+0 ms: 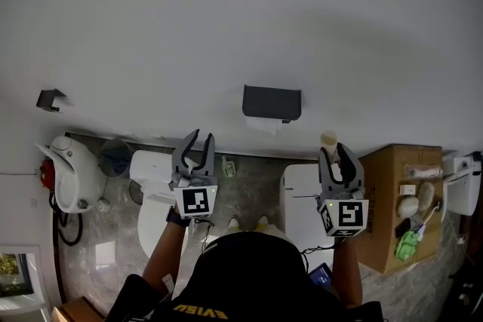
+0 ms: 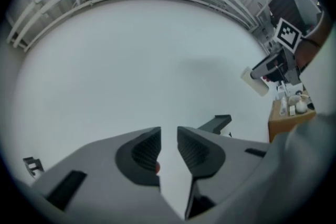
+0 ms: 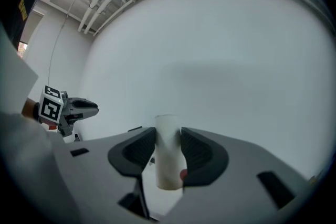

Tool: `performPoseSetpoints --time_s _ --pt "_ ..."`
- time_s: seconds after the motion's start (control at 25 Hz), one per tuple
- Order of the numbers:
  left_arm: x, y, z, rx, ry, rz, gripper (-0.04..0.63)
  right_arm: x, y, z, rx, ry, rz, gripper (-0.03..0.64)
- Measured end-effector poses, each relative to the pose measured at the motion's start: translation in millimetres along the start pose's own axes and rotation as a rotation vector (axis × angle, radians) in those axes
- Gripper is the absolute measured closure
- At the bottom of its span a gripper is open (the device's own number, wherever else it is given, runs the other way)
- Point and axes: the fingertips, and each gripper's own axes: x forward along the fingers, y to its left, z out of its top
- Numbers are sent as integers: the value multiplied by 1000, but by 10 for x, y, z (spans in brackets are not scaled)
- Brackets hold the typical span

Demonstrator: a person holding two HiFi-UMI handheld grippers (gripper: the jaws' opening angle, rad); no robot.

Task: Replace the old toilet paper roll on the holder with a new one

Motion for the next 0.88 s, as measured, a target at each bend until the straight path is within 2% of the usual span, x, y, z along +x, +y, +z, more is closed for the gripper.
performPoseSetpoints --time_s 0.04,0.12,0.2,0.28,0.4,0.44,0.52,0.68,0.88 --pt "-2 62 79 -33 -36 19 516 24 8 41 -1 -7 4 463" --pt "-14 163 176 -116 -66 48 560 59 10 149 -16 -31 6 463" --pt "-33 238 228 -182 -52 53 576 71 -2 269 -20 -61 -5 463" --pt "-62 281 237 -270 -27 25 583 45 -31 325 -35 -76 -14 463" --pt "-42 315 207 -515 -14 -30 583 13 -76 331 -45 -73 -26 465" --pt "-25 338 189 -567 -9 -34 583 12 -82 335 -41 -71 -31 465" --pt "-15 387 159 -580 6 -31 583 10 -78 357 -34 -71 -40 465" --pt "-53 456 141 -513 19 -42 583 -18 -99 396 -37 -88 -66 466" --pt "-183 567 142 -495 11 -17 583 -131 -235 385 -49 -84 -121 466"
